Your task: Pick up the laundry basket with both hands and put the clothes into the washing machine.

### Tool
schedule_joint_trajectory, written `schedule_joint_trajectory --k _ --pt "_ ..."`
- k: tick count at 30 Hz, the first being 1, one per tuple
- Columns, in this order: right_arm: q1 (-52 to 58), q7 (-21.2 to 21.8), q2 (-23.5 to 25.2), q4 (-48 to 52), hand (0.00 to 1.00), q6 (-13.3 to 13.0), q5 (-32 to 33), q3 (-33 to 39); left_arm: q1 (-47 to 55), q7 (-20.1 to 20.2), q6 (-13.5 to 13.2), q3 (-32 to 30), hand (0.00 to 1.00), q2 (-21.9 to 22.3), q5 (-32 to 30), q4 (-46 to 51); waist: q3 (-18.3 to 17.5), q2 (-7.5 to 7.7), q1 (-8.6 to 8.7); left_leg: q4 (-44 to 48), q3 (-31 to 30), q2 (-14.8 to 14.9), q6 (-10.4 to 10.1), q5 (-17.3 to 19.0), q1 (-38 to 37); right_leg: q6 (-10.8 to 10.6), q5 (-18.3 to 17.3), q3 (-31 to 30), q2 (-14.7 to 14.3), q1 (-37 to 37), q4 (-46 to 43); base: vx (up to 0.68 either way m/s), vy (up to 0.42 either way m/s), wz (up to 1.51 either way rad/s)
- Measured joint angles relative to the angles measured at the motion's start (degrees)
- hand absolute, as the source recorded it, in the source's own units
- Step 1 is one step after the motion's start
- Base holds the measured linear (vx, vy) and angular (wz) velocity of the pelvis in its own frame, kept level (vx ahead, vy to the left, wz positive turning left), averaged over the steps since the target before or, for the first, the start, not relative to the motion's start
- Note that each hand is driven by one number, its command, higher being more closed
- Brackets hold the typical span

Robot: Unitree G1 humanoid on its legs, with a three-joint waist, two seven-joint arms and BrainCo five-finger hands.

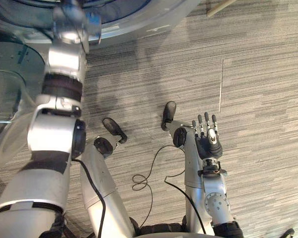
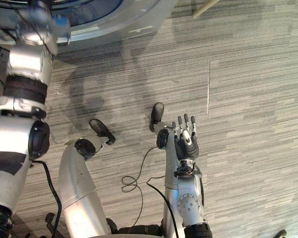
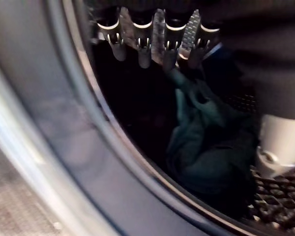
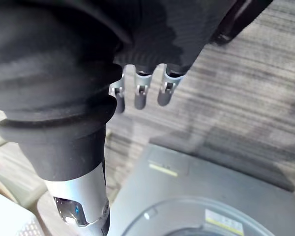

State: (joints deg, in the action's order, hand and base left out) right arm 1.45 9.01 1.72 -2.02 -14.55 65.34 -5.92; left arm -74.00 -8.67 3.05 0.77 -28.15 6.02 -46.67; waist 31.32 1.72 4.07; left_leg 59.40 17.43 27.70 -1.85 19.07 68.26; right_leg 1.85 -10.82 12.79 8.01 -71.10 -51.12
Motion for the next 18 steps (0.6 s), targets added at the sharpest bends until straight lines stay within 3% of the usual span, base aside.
schedule_joint_trajectory --k 5,10,13,15,17,18 --pt "-2.41 -0.36 -0.05 -4.18 0.00 0.51 0.62 1.75 14.73 0.35 -2.45 -3.57 0.00 3.68 0.15 5.43 -0.01 -0.28 -0.50 -1.55 0.49 -0.63 -0.37 -0.65 -3.26 0.12 0.28 -0.18 -0.07 2.77 0.91 0.00 0.000 0.00" --pt "-2.17 -1.11 -1.47 -8.50 0.00 1.97 0.21 2.04 37.11 1.49 -3.06 -2.57 0.00 14.12 1.17 13.59 -0.38 -1.60 -1.39 -4.58 2.11 -0.92 -0.77 -0.88 -11.54 -0.02 0.35 -0.65 -0.29 10.04 3.35 0.00 0.000 0.00" --pt "0.25 -1.56 -3.05 -9.88 0.00 4.11 -3.11 1.96 53.06 2.60 -3.51 -0.13 0.00 20.41 2.33 19.37 -0.71 -2.28 -2.09 -8.44 3.58 -1.96 -1.32 -1.43 -20.33 -0.27 0.17 -0.94 -0.34 17.68 5.85 0.03 -0.026 0.02" --pt "3.56 -1.45 -3.98 -9.98 0.00 5.02 -5.75 2.10 62.20 3.79 -3.82 2.39 0.00 22.76 3.31 20.43 -2.66 -3.65 -2.53 -10.70 4.20 -2.26 -1.63 -1.57 -26.24 -0.57 -0.03 -0.92 -0.88 23.43 7.87 0.08 -0.025 0.00" --pt "8.52 -1.37 -6.12 -11.30 0.00 6.24 -10.27 2.87 73.31 5.67 -5.00 4.67 0.00 24.97 6.25 22.43 -6.98 -5.13 -2.92 -14.95 5.87 -3.40 -2.36 -1.95 -34.78 -1.37 -0.59 -1.26 -0.77 30.84 10.46 0.11 -0.008 0.00" --pt "9.52 -1.37 -6.54 -11.87 0.00 6.29 -11.84 3.15 75.40 6.33 -5.45 4.79 0.00 25.26 7.07 22.66 -7.77 -5.23 -3.15 -16.33 6.39 -3.83 -2.65 -2.16 -37.29 -1.42 -0.62 -1.42 -0.73 32.84 11.22 0.12 -0.011 0.01"
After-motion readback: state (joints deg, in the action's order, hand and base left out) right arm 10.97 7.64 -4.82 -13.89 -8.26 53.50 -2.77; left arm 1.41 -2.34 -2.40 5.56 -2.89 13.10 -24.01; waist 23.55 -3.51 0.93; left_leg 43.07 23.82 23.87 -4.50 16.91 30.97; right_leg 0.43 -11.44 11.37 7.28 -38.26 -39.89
